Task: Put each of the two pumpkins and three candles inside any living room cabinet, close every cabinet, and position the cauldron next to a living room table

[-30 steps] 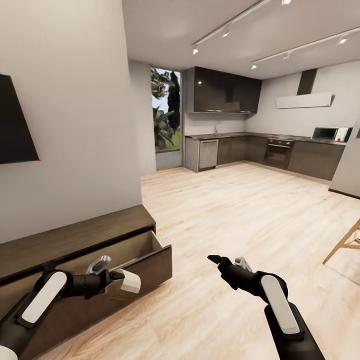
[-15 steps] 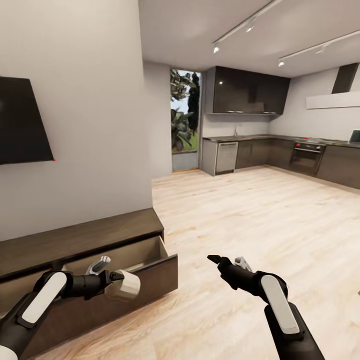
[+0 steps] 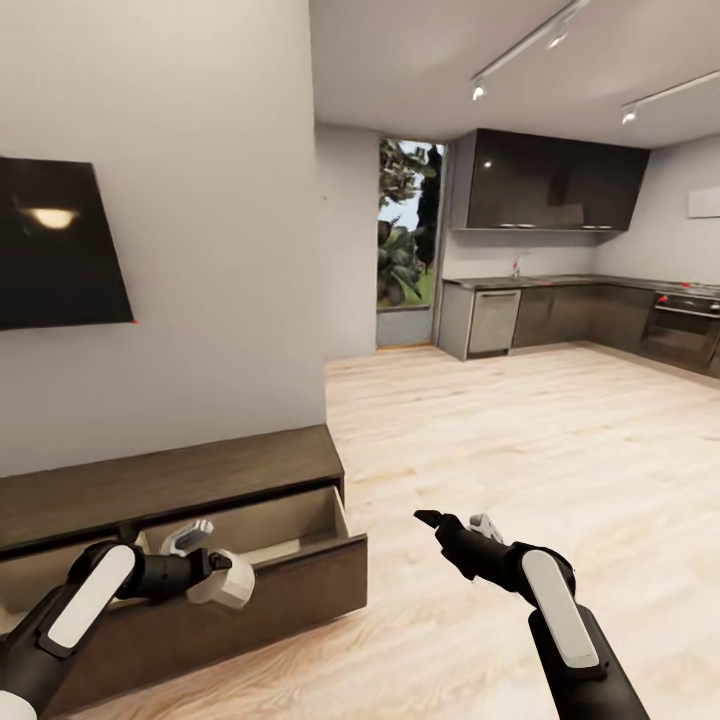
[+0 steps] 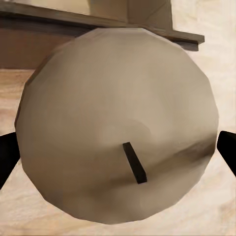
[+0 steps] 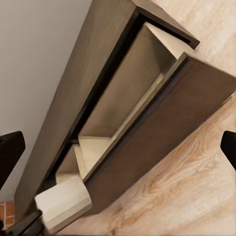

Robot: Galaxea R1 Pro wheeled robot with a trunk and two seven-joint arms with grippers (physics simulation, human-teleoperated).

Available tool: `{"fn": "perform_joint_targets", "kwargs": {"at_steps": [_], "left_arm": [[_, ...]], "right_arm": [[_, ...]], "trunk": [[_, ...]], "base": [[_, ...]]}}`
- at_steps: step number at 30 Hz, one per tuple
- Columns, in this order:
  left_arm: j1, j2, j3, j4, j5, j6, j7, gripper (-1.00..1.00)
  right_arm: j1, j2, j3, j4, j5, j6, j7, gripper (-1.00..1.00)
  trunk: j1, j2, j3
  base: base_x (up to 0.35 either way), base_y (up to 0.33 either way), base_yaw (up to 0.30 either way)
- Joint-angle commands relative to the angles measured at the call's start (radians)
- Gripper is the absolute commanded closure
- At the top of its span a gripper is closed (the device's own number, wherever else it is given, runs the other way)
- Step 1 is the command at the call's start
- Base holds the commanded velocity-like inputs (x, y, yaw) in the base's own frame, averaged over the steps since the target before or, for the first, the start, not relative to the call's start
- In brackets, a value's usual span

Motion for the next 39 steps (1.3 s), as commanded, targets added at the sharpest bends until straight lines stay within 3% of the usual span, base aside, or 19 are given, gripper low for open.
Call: {"fn": "perform_joint_targets", "kwargs": {"at_steps": [1, 3, 7, 28, 39], "left_arm": [[-0.001, -0.005, -0.003, -0.001, 0.015, -0.013, 0.03, 1.0], [-0.001, -0.018, -0.002, -0.001, 0.008, -0.035, 0.08, 1.0], [-0.001, -0.025, -0.002, -0.002, 0.006, -0.041, 0.108, 1.0], [-0.001, -0.027, -0.004, -0.001, 0.005, -0.043, 0.112, 1.0], [-0.001, -0.027, -0.004, -0.001, 0.005, -0.044, 0.112, 1.0]], "right_arm": [[-0.001, 0.001, -0.002, -0.001, -0.01, 0.004, -0.009, -1.0], [-0.001, 0.001, -0.002, 0.0, -0.01, 0.004, -0.009, -1.0], [-0.001, 0.001, -0.002, 0.0, -0.01, 0.004, -0.009, -1.0], [-0.001, 0.001, -0.002, 0.012, -0.012, 0.004, -0.008, -1.0], [-0.001, 0.001, -0.002, 0.012, -0.011, 0.004, -0.009, -1.0]], "trunk": [[0.0, -0.001, -0.001], [0.0, -0.001, 0.0], [0.0, -0.001, 0.003], [0.0, -0.001, 0.014], [0.0, -0.001, 0.016]], "base": [[0.264, -0.225, 0.251], [0.264, -0.225, 0.251], [0.264, -0.225, 0.251], [0.264, -0.225, 0.246], [0.264, -0.225, -0.011]]}}
